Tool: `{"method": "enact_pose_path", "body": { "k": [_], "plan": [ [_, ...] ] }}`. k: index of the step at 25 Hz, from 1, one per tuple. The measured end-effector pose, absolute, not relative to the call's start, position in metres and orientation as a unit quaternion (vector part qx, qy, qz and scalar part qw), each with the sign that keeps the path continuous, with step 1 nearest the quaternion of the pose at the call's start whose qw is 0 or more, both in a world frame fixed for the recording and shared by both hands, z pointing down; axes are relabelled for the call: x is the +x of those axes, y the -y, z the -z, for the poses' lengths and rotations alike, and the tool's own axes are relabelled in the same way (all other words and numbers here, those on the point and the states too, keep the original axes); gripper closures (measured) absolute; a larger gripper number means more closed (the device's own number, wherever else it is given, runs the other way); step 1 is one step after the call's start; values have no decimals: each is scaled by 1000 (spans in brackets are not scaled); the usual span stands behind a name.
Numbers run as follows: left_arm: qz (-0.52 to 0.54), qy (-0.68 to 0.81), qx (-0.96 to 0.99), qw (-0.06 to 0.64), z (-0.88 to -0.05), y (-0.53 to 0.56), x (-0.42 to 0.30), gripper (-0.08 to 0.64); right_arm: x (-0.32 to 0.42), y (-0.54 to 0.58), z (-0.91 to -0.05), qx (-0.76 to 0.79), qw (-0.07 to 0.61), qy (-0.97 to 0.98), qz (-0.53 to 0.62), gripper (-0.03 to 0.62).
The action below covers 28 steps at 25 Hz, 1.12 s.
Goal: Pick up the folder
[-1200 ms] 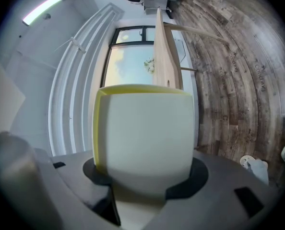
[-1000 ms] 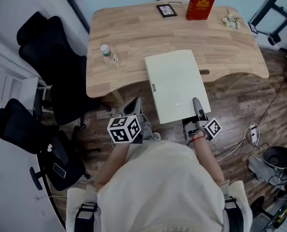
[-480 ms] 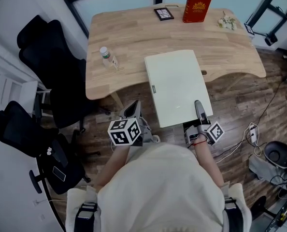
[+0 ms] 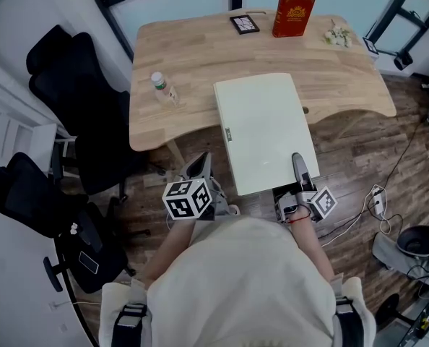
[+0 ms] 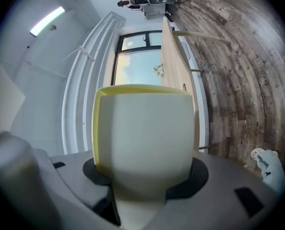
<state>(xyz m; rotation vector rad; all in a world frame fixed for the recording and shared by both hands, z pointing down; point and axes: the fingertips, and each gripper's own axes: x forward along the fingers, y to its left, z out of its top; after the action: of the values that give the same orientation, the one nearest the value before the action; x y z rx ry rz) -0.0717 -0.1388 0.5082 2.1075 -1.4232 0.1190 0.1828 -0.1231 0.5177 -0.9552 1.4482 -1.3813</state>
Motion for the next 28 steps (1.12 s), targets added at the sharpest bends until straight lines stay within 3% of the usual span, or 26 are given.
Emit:
{"method": "enact_pose_path", "body": {
  "k": [28],
  "plan": [
    [-37, 544, 781, 303, -512, 136, -79, 540, 183, 121, -518, -388, 446, -582, 558, 313]
  ]
}}
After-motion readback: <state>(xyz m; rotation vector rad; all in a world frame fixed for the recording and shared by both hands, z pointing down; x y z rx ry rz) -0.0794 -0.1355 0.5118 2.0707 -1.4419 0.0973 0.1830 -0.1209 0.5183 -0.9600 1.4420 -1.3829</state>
